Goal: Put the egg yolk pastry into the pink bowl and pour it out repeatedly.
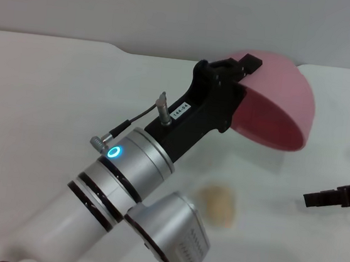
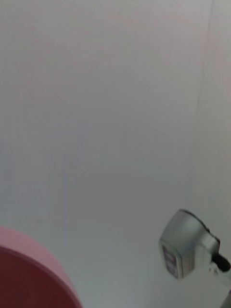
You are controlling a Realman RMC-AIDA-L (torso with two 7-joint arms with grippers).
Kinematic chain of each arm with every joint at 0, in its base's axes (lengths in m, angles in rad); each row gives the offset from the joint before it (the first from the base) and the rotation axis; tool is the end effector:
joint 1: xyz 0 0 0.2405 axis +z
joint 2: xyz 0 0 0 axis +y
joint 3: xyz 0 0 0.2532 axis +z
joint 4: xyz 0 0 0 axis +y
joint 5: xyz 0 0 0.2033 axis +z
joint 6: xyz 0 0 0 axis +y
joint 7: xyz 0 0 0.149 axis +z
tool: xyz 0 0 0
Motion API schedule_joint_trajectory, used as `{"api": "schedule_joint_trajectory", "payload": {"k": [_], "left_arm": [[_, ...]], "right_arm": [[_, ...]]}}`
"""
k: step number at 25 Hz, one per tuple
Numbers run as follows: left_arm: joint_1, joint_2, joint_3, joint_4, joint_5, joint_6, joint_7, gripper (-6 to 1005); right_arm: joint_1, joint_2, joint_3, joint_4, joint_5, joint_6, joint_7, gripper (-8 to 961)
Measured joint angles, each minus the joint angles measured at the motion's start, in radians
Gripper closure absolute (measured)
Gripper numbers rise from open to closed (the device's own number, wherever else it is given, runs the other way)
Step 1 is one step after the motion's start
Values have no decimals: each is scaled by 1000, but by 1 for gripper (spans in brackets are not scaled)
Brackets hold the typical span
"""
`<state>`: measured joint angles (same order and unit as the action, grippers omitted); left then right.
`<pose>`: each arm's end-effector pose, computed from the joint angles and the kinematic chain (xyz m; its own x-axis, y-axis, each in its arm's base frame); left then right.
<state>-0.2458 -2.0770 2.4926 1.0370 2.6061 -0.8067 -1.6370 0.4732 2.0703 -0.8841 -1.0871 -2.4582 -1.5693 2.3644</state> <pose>-0.1223 0.2694 -0.1068 0.6208 -0.6931 -0.3663 -0.5080 0.0003 -0.8614 0.2831 0.3218 0.0314 0.4526 -0.8827 -0.1267 -0.8742 -0.4112 -0.2582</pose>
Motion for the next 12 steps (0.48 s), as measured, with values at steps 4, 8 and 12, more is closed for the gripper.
{"api": "schedule_joint_trajectory", "payload": {"k": [4, 8, 12], "left_arm": [[-10, 0, 2, -12, 0, -40, 5, 999], [-18, 0, 2, -17, -18, -79, -12, 999], [-13, 4, -32, 59, -177, -49, -73, 999]], "right_arm": [[-1, 0, 9, 1, -1, 0, 0, 482], [2, -1, 11, 1, 5, 2, -2, 482], [14, 0, 1, 1, 10, 14, -6, 483]]}}
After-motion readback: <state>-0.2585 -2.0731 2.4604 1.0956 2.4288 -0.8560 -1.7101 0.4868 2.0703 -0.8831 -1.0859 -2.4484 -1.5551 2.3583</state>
